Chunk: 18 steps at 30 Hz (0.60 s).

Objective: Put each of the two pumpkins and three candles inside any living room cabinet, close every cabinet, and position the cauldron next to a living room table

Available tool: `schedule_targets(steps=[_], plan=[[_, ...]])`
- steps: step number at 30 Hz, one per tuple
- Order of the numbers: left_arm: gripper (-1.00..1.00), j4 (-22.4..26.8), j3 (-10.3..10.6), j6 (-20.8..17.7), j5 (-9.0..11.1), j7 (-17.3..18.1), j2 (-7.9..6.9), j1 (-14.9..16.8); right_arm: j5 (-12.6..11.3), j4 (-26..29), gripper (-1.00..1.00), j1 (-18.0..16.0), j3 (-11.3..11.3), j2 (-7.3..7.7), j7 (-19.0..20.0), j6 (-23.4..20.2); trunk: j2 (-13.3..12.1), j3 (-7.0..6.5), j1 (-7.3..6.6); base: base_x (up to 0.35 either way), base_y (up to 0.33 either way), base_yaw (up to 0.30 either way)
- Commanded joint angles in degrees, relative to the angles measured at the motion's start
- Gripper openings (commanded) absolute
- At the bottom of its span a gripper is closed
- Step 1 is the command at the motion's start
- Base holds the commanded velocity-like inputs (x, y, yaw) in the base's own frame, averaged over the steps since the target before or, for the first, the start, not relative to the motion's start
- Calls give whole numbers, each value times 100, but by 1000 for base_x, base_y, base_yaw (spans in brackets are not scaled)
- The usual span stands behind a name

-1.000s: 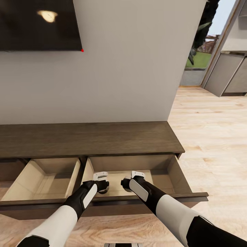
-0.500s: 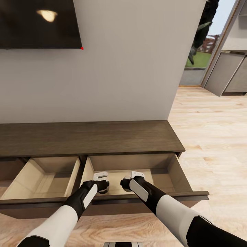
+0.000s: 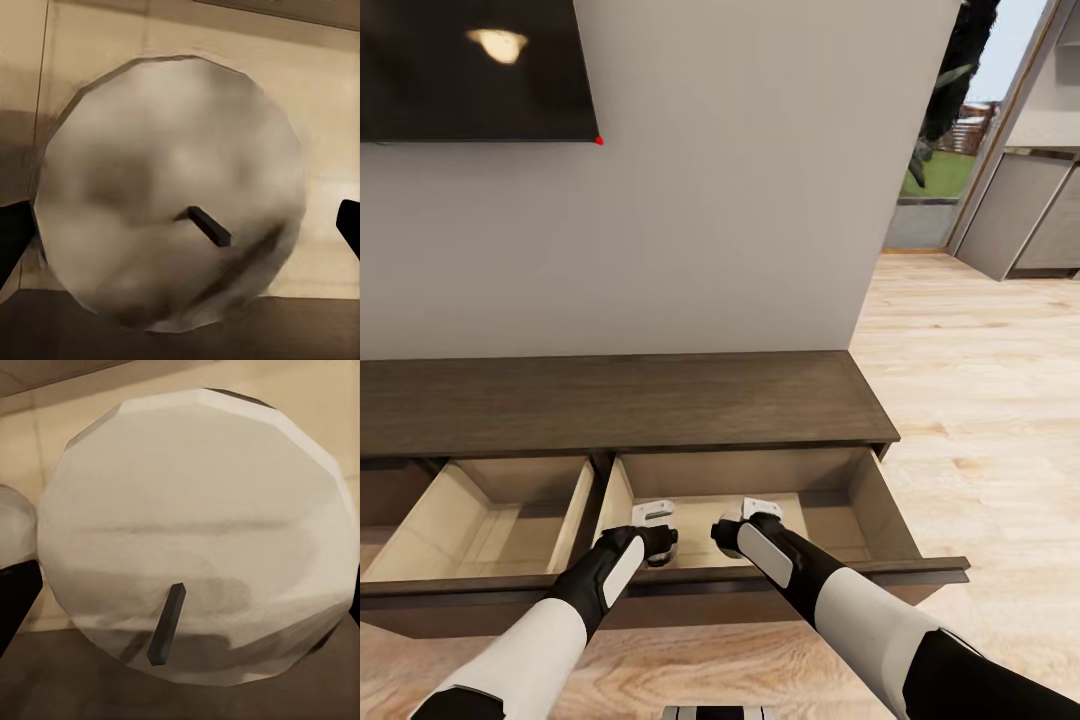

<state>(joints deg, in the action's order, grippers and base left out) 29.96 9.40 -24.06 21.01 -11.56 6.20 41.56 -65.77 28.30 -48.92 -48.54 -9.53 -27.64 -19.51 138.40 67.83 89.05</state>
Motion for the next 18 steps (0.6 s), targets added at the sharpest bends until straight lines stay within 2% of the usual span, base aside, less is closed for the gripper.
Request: schedule_targets(steps=[1, 3, 4, 13, 18], plan=[[100, 10, 35, -20, 61, -53, -5, 2, -30, 9, -100, -8, -34, 4, -39, -11, 2, 5, -1, 0, 0, 0], [100, 15, 35, -20, 61, -56, -5, 2, -29, 9, -100, -7, -37, 4, -39, -9, 2, 5, -1, 0, 0, 0], [100, 16, 35, -20, 61, -56, -5, 2, -30, 9, 100, -9, -37, 4, -39, -11, 2, 5, -1, 0, 0, 0], [100, 18, 35, -22, 61, -57, -5, 2, -32, 9, 100, -8, -34, 4, -39, -16, 2, 5, -1, 0, 0, 0], [100, 18, 41, -28, 62, -61, -5, 2, -32, 9, 100, -4, -32, 4, -39, -12, -198, -85, -111, 0, 0, 0]])
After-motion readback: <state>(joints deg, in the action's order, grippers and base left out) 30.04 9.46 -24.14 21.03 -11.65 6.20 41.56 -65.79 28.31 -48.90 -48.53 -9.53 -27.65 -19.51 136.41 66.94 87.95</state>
